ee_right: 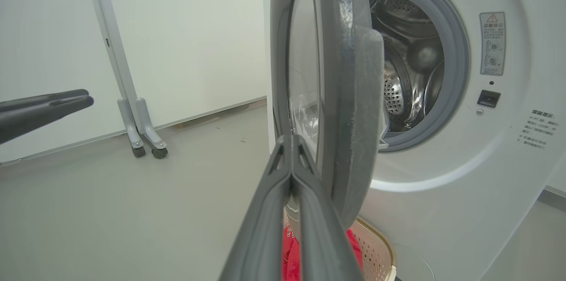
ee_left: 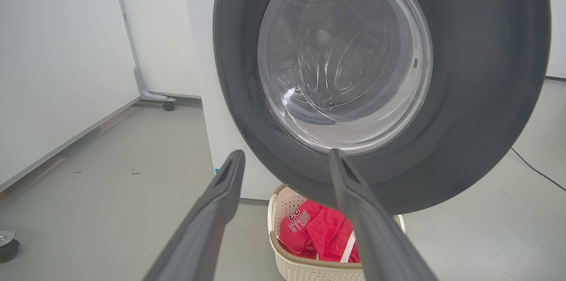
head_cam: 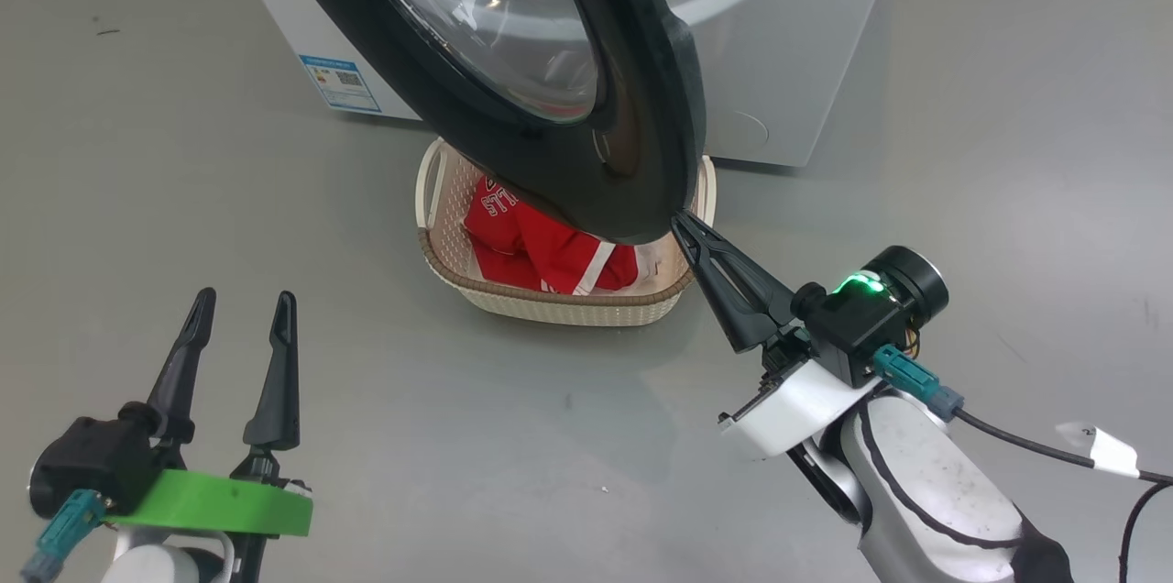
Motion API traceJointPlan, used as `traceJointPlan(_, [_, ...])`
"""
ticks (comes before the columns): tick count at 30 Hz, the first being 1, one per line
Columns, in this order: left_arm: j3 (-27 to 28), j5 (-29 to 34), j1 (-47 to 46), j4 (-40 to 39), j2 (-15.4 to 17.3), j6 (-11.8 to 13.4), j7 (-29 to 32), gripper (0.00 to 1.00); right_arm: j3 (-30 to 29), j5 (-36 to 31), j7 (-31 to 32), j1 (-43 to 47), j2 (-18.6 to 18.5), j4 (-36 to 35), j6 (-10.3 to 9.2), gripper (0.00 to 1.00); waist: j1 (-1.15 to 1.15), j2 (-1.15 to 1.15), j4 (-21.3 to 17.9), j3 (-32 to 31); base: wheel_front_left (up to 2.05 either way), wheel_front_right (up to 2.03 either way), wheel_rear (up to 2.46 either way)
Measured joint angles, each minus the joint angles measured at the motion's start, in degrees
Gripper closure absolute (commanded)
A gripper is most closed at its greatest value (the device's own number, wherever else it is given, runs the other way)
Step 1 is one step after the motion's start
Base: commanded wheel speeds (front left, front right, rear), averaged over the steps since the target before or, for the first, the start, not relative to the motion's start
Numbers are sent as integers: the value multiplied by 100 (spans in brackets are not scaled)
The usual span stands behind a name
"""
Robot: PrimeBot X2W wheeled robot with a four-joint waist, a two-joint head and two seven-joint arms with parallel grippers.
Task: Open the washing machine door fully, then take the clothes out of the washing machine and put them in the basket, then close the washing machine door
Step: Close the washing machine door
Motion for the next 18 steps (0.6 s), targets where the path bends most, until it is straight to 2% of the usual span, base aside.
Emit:
traceJointPlan(7, [-27, 4, -179, 26, -68, -2, 0, 0, 283, 45, 108, -468, -1, 215, 0, 100, 0, 0, 287, 214, 0, 0, 0])
traceJointPlan(18, [-82, 2, -319, 48, -121, -19, 0, 0, 142, 241, 126, -1026, -80, 591, 0, 100, 0, 0, 659, 591, 0, 0, 0])
